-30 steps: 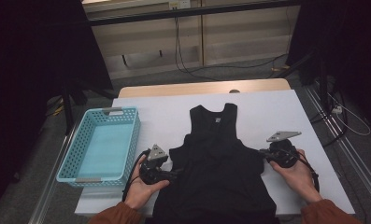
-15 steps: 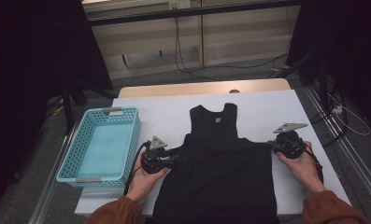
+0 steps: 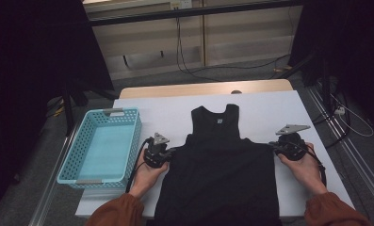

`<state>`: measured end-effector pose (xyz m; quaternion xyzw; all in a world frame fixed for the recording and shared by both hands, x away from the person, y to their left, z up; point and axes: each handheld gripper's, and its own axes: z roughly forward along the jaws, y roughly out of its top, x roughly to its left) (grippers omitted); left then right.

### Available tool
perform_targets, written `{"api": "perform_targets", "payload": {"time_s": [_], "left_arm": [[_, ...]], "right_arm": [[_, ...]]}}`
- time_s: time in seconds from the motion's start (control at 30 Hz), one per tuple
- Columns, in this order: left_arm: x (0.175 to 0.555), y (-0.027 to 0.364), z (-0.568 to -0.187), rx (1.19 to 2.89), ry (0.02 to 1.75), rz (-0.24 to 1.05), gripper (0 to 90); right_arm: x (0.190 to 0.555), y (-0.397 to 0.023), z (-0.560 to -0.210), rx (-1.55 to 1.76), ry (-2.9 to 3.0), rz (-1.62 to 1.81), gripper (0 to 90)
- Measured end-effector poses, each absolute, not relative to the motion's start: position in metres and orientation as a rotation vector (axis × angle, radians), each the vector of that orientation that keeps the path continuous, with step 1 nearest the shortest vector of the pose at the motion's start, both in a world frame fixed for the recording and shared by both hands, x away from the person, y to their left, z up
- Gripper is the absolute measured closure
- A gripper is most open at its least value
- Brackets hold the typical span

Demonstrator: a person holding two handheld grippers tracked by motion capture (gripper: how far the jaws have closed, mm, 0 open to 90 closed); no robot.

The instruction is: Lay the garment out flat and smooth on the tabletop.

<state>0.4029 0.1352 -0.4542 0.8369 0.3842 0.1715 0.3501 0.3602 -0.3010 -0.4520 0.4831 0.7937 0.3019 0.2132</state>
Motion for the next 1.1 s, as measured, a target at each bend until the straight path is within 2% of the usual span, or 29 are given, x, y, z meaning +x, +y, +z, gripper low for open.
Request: {"api": "perform_targets", "payload": {"time_s": [0.17, 0.3, 0.33, 0.37, 0.4, 0.5, 0.7, 0.83, 0.93, 1.1], "left_arm": [[0.414, 0.141, -0.455, 2.135, 1.060, 0.454, 90.0], [0.414, 0.146, -0.454, 2.111, 1.101, 0.438, 89.8], [0.412, 0.146, -0.452, 2.107, 1.102, 0.451, 86.4], [0.411, 0.147, -0.451, 2.102, 1.104, 0.453, 77.6], [0.409, 0.147, -0.449, 2.096, 1.093, 0.440, 72.4], [0.398, 0.149, -0.443, 2.086, 1.038, 0.417, 66.7], [0.364, 0.148, -0.435, 2.144, 0.893, 0.321, 61.4], [0.340, 0.147, -0.440, 2.227, 0.806, 0.277, 53.1], [0.330, 0.151, -0.446, 2.280, 0.767, 0.264, 46.4], [0.324, 0.153, -0.450, 2.311, 0.777, 0.301, 41.5]], "right_arm": [[0.361, -0.301, -0.452, 1.350, 2.197, 0.849, 84.9], [0.359, -0.302, -0.452, 1.364, 2.192, 0.857, 74.8], [0.357, -0.302, -0.452, 1.368, 2.192, 0.861, 70.3], [0.355, -0.302, -0.452, 1.356, 2.194, 0.869, 66.5], [0.352, -0.301, -0.450, 1.353, 2.197, 0.868, 64.0], [0.338, -0.298, -0.446, 1.318, 2.196, 0.894, 58.9], [0.298, -0.278, -0.439, 1.163, 2.334, 0.996, 63.3], [0.269, -0.261, -0.438, 1.041, 2.455, 1.040, 64.0], [0.257, -0.254, -0.440, 0.980, 2.539, 1.036, 60.6], [0.254, -0.244, -0.448, 0.893, 2.623, 0.930, 50.2]]}}
